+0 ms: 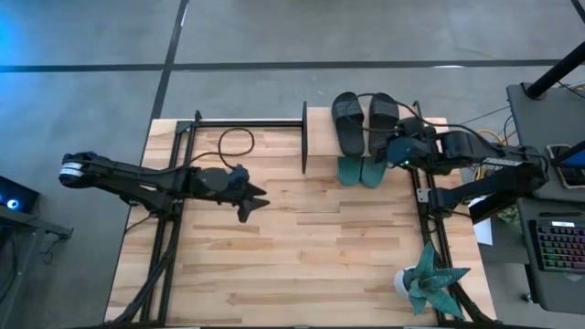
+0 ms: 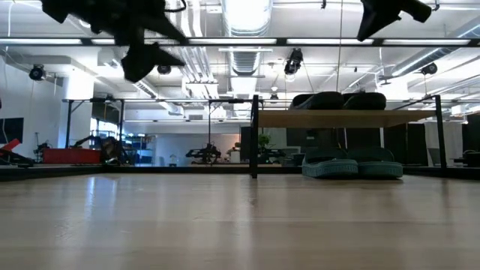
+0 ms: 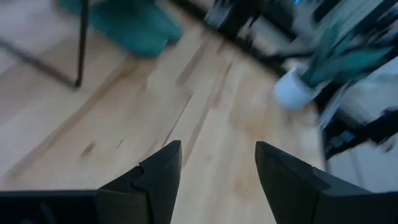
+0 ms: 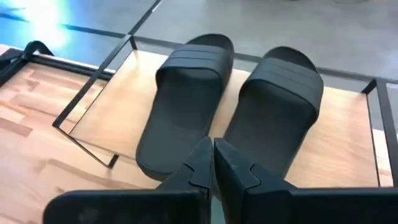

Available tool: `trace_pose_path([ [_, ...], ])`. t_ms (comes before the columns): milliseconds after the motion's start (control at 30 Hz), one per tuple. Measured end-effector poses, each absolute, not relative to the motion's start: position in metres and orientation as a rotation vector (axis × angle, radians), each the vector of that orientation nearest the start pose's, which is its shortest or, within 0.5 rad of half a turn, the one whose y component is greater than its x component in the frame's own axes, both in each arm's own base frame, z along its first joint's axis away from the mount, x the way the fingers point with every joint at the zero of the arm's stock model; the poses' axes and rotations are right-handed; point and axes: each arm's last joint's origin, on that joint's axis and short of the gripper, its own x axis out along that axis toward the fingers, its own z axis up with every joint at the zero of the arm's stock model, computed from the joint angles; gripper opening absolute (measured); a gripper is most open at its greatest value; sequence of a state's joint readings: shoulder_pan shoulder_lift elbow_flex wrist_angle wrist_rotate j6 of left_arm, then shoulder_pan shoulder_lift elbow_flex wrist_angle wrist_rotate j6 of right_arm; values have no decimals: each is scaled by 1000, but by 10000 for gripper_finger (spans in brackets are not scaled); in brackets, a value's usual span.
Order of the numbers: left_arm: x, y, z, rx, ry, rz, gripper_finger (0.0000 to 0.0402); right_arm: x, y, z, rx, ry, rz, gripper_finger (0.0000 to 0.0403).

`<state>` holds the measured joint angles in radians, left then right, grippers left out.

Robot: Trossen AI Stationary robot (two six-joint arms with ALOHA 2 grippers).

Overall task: Pick and place slides into the shelf
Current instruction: Return to Home Position

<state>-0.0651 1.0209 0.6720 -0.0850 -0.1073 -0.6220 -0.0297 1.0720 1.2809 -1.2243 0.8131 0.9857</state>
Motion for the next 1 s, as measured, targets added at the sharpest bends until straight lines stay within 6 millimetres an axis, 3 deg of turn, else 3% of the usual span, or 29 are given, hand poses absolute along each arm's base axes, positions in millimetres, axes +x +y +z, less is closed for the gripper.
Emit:
trace_pose_path([
  [200, 221, -13, 279, -535, 255, 63, 191, 162, -23, 389, 547, 473, -1050, 8],
  [433, 195, -14, 294, -507, 186, -86, 191, 167, -6, 400, 508, 541, -783, 8],
  [533, 181, -14, 294, -494, 153, -95, 191, 172, 2, 394, 529, 515, -731, 8],
  [700, 164, -12, 282, -503, 120, -94, 191, 176, 16, 366, 611, 474, -652, 8],
  [833, 153, -11, 269, -516, 116, -89, 191, 153, 14, 339, 699, 402, -632, 8],
  [1000, 140, -11, 258, -517, 55, -106, 191, 101, 4, 323, 773, 191, -506, 8],
])
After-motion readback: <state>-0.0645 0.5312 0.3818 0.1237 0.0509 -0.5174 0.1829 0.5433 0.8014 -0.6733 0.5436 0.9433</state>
